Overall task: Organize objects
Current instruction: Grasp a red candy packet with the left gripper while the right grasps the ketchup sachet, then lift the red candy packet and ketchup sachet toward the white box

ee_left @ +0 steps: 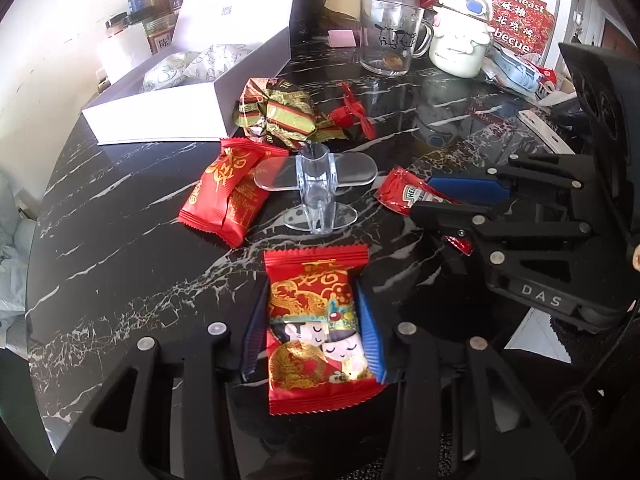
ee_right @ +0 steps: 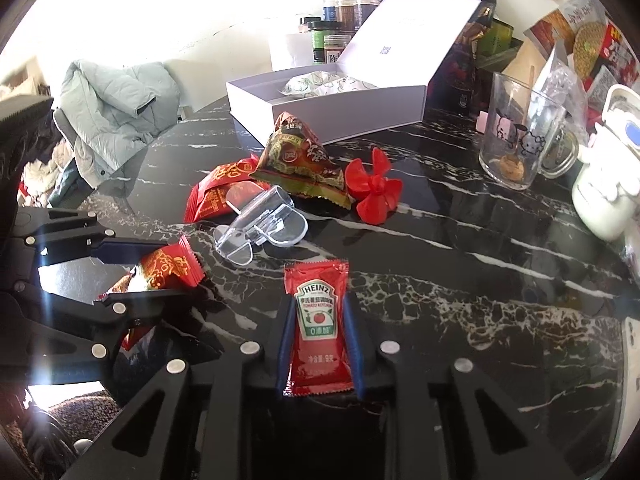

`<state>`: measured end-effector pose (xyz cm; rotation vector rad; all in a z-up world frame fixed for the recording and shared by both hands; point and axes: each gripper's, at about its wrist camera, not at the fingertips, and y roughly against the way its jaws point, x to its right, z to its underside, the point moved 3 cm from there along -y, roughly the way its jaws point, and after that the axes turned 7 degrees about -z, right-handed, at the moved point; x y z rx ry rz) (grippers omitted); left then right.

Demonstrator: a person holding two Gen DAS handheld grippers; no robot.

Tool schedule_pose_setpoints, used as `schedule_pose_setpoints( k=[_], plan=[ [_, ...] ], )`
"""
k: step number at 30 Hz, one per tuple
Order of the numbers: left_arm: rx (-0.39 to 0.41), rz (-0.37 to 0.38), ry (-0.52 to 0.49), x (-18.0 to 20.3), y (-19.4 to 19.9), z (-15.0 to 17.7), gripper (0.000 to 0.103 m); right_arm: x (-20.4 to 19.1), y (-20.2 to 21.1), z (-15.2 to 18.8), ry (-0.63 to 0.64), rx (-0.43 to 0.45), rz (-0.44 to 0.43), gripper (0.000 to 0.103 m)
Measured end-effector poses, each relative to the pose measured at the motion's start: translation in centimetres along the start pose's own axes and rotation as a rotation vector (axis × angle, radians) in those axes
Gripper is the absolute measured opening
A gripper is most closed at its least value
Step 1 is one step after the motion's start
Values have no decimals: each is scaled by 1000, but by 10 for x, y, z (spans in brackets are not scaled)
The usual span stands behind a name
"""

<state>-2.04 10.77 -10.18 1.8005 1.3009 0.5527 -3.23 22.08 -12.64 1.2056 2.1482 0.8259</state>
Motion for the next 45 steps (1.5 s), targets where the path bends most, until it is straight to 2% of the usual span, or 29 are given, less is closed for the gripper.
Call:
schedule_pose_setpoints(
  k=[4, 14, 37, 45],
  plan=[
    [-13, -12, 3, 0, 1, 1, 40, 4, 3, 2, -42, 10, -37, 23],
    [-8, -30, 25, -11, 7, 3, 40, 4, 9, 8, -71, 2, -55, 22],
    [-14, -38, 79, -26, 18, -1, 40, -8, 35, -6, -32, 51, -69, 22],
    [42, -62, 91, -35, 41, -20, 40, -14, 53, -23, -13, 92, -76, 22]
  ],
)
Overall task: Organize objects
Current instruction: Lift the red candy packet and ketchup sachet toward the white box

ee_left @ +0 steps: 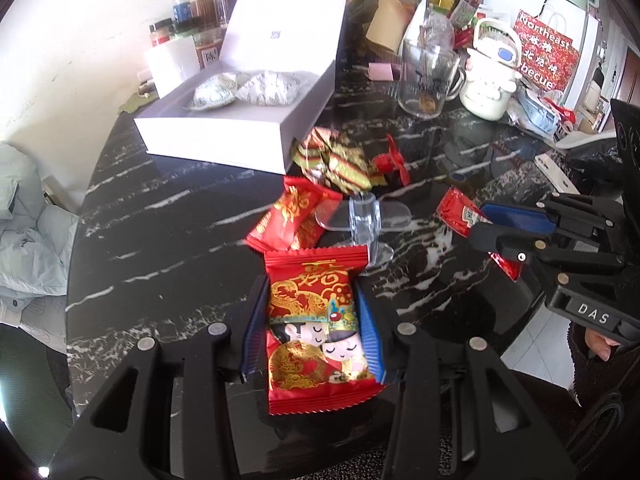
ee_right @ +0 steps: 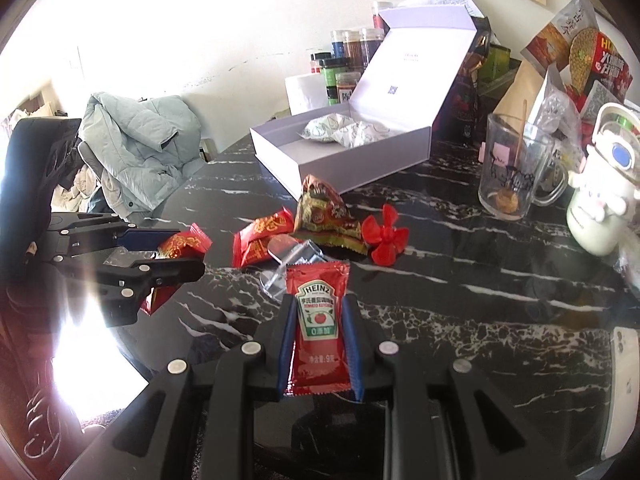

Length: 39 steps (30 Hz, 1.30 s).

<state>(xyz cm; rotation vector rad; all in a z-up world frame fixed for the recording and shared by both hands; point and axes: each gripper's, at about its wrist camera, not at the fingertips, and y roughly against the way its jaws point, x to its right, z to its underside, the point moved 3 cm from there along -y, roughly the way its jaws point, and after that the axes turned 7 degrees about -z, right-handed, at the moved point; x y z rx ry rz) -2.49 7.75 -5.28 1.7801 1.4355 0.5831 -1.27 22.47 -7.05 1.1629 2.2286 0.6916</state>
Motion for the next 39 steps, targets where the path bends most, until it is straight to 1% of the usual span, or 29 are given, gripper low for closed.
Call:
schedule_pose_setpoints(
  k=[4, 8, 14, 21, 31, 39],
  plan=[
    [-5, -15, 25, -4, 5, -9, 40, -1, 8, -9, -4, 28, -22, 22],
    [6, -30, 32, -7, 9, -18, 40, 0, 11, -16, -2, 37, -20, 22],
    [15, -31, 21, -8, 7, -30, 40, 4, 10, -25, 8, 45, -4, 22],
    [1, -28, 24, -11, -1, -45, 40, 14, 3, -41, 20, 45, -7, 22],
    [-4, -23, 30, -24, -17, -75, 40, 20, -11, -73, 70, 32, -1, 22],
    [-7, -21, 24, -38, -31, -98, 40, 23, -28, -98, 82, 26, -22, 22]
  ],
)
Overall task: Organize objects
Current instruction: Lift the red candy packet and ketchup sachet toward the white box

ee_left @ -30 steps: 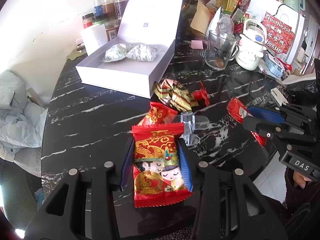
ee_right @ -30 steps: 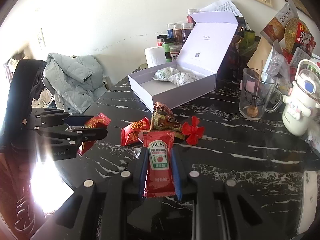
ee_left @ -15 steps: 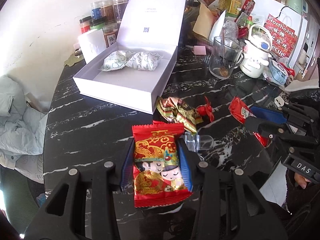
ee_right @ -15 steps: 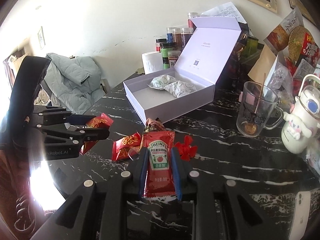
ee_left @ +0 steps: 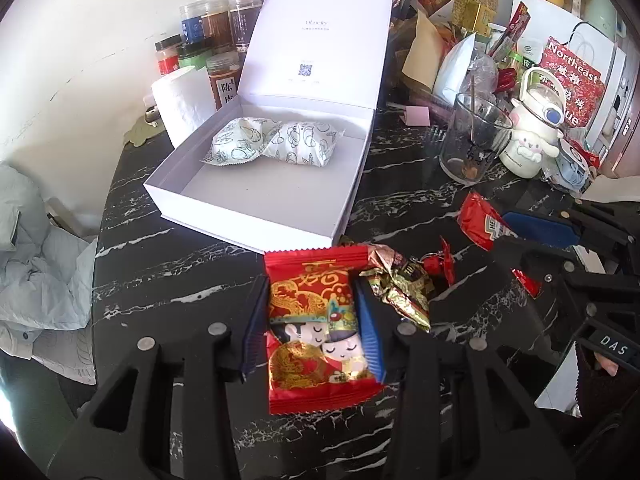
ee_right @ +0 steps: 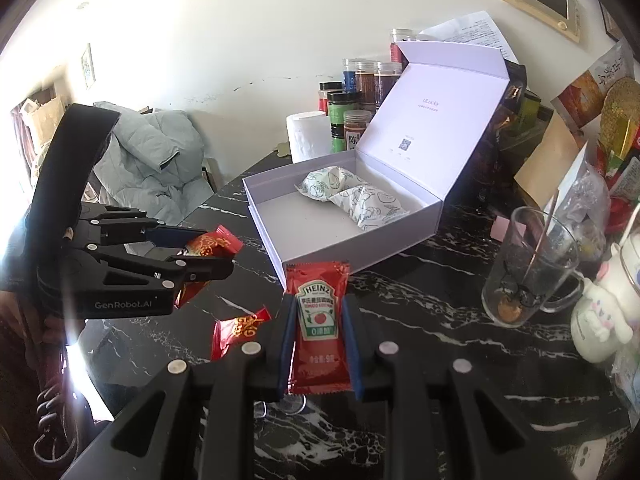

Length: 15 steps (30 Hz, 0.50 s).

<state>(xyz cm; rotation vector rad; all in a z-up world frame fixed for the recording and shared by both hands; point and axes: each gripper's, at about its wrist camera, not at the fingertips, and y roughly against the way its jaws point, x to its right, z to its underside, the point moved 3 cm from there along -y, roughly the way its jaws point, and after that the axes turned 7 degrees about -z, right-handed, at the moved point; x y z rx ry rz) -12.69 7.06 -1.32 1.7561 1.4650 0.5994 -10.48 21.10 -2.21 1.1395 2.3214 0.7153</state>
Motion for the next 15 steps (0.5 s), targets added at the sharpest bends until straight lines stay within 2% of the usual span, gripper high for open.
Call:
schedule_pose_setpoints(
  k=[15],
  plan=[
    [-2, 9, -1, -26, -32, -43, 40, 19, -38, -51, 2, -2, -32, 22]
  ],
)
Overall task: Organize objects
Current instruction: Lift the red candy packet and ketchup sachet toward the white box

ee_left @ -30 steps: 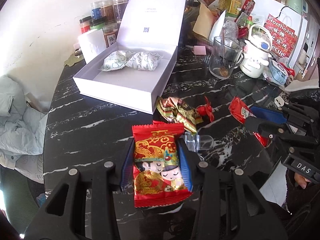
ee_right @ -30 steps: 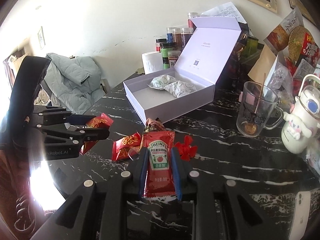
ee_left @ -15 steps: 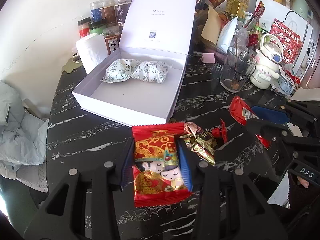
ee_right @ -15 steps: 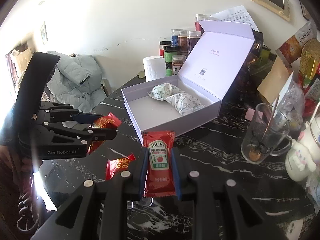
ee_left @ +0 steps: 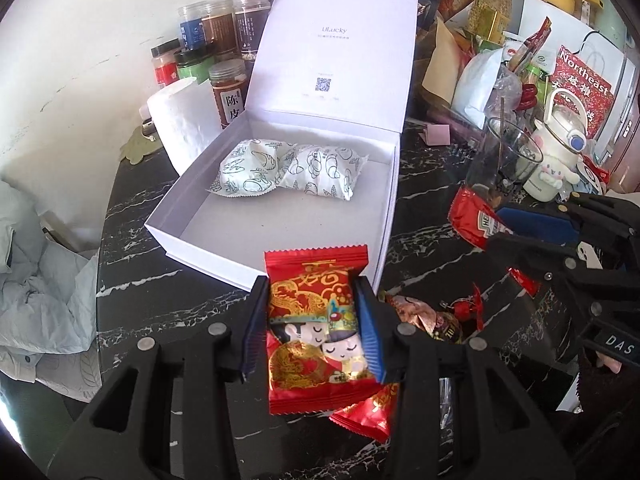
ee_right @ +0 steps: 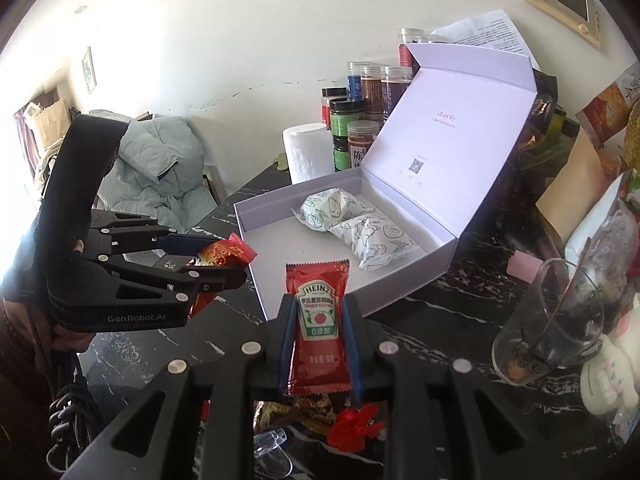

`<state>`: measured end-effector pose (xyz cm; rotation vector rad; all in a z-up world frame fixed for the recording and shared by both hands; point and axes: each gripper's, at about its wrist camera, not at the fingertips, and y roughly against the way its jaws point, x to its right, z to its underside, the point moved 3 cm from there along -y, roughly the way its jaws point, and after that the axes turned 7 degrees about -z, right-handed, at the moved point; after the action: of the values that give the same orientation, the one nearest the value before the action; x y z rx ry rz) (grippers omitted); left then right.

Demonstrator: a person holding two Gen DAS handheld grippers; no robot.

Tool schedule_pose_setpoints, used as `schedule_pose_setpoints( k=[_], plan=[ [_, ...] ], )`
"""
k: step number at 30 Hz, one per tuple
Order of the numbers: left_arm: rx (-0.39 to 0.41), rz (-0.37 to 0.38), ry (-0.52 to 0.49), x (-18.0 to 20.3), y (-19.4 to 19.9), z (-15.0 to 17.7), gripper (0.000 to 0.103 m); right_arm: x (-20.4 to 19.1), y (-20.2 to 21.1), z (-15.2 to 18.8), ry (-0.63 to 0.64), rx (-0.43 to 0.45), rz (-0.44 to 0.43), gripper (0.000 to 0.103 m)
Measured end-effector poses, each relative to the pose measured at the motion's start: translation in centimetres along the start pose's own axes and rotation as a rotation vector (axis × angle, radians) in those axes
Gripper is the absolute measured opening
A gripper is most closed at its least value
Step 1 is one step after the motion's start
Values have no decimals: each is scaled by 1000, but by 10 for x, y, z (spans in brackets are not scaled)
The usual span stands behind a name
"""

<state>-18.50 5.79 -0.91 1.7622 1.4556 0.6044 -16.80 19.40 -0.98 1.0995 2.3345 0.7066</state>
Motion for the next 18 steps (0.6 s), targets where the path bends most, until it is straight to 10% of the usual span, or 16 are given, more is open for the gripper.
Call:
schedule_pose_setpoints(
  k=[18],
  plan=[
    [17, -9, -17, -25, -38, -47, 40, 27, -38, -59, 62, 13, 19, 22]
  ],
)
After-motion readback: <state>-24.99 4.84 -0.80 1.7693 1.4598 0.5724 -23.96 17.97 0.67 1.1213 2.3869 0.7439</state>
